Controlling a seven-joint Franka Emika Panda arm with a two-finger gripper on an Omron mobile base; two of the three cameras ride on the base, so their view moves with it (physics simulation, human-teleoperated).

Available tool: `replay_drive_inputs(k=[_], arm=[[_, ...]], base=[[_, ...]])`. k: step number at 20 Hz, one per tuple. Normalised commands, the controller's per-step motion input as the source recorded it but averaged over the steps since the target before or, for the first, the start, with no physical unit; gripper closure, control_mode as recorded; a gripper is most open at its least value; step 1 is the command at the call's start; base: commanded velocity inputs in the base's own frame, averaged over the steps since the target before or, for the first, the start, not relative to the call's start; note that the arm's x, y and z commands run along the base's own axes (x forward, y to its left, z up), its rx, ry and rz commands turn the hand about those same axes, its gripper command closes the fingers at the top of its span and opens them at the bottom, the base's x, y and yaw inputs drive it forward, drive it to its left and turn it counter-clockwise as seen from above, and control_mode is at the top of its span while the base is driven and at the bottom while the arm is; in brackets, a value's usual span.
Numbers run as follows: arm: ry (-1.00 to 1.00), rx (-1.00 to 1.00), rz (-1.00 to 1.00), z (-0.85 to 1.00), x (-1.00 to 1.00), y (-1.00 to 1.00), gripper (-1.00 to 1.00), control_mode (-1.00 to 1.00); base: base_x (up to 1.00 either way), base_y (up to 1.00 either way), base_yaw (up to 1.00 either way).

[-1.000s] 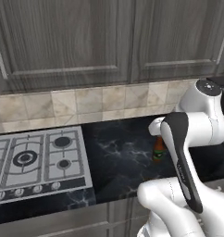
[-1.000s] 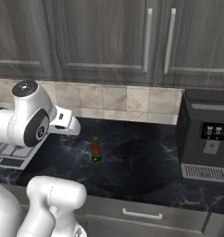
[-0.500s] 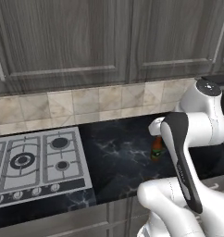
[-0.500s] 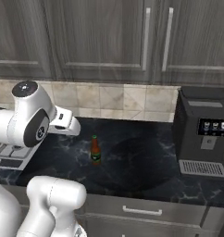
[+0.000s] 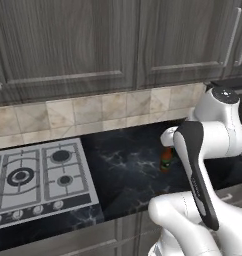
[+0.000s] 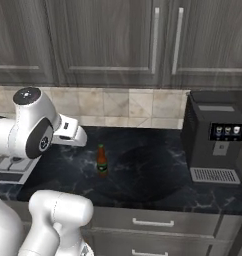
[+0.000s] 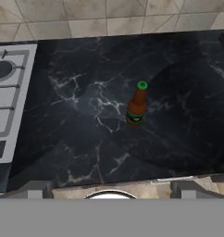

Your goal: Move the drinks to the dining counter.

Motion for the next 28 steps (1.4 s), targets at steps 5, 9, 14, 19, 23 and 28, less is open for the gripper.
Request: replay_drive_inputs(k=[5, 9, 14, 19, 23, 28], arm=[[0.0, 0.0, -0.27, -0.06, 0.29, -0.32, -1.0, -1.0], [0.0, 0.0, -0.28, -0.05, 0.27, -0.39, -1.0, -1.0], [0.0, 0.05, -0.14, -0.18, 0.19, -0.36, -1.0, -1.0], [0.03, 0.04, 0.0, -0.18, 0.16, -0.29, -1.0, -1.0], [0.04, 0.03, 0.0, -0.19, 0.1, -0.15, -1.0, -1.0], [0.1, 0.04, 0.0, -0.16, 0.16, 0.0, -1.0, -1.0]], base=[[0.1, -0.06, -0.08], [0.0, 0.0, 0.0], [0.0, 0.0, 0.0], [0.0, 0.0, 0.0], [0.0, 0.0, 0.0], [0.0, 0.0, 0.0]])
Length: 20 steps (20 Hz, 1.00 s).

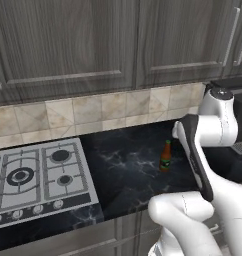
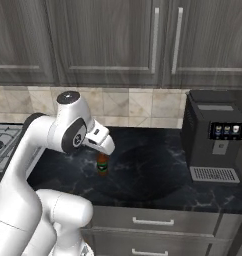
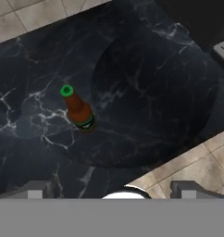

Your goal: Move the drinks to the dining counter.

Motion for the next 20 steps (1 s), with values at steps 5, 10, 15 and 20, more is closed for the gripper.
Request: replay_drive_inputs(k=[5, 10, 15, 20], arm=[[0.18, 0.05, 0.0, -0.29, 0.13, 0.0, -1.0, -1.0], [0.14, 0.01, 0.0, -0.22, 0.12, 0.0, -1.0, -1.0], [0.07, 0.0, 0.0, -0.14, 0.03, 0.0, -1.0, -1.0], [0.07, 0.02, 0.01, -0.31, 0.0, 0.01, -1.0, -1.0]], base=[[0.0, 0.0, 0.0], [0.0, 0.0, 0.0], [0.0, 0.0, 0.0], [0.0, 0.0, 0.0]])
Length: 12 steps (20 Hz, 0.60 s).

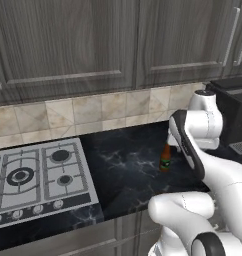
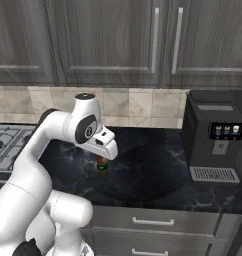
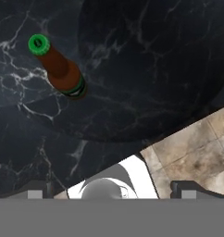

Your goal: Move the drinks to the dining counter.

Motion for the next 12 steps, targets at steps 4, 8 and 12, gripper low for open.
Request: replay_drive_inputs(k=[4, 8, 12], arm=[[0.02, 0.01, 0.01, -0.21, 0.0, 0.0, -1.0, -1.0], [0.0, 0.0, 0.0, -0.04, 0.0, 0.01, -1.0, -1.0], [0.01, 0.0, 0.01, -0.13, 0.1, 0.07, -1.0, -1.0]], base=[[0.0, 0.0, 0.0], [0.0, 0.0, 0.0], [0.0, 0.0, 0.0]])
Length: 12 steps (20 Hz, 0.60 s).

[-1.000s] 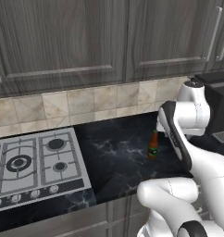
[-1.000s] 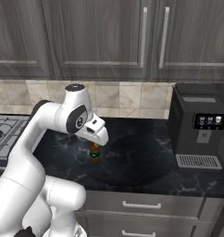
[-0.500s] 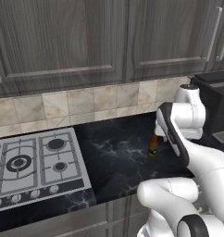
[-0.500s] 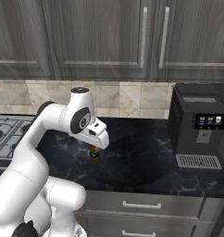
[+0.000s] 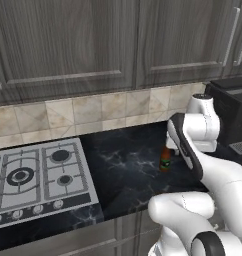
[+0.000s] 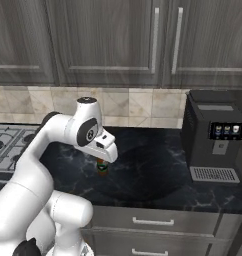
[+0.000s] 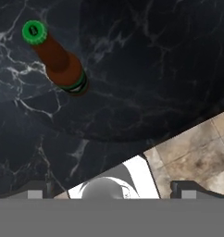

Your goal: Move the drinks to the dining counter.

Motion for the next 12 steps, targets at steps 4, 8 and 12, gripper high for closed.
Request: replay_drive_inputs(k=[4, 8, 12], arm=[[0.07, 0.0, 0.02, -0.17, 0.18, 0.01, -1.0, -1.0], [0.04, 0.0, 0.02, -0.05, 0.29, 0.0, -1.0, -1.0], [0.04, 0.0, 0.02, -0.01, 0.35, 0.0, -1.0, -1.0]], base=[[0.0, 0.0, 0.0], [0.0, 0.0, 0.0], [0.0, 0.0, 0.0]])
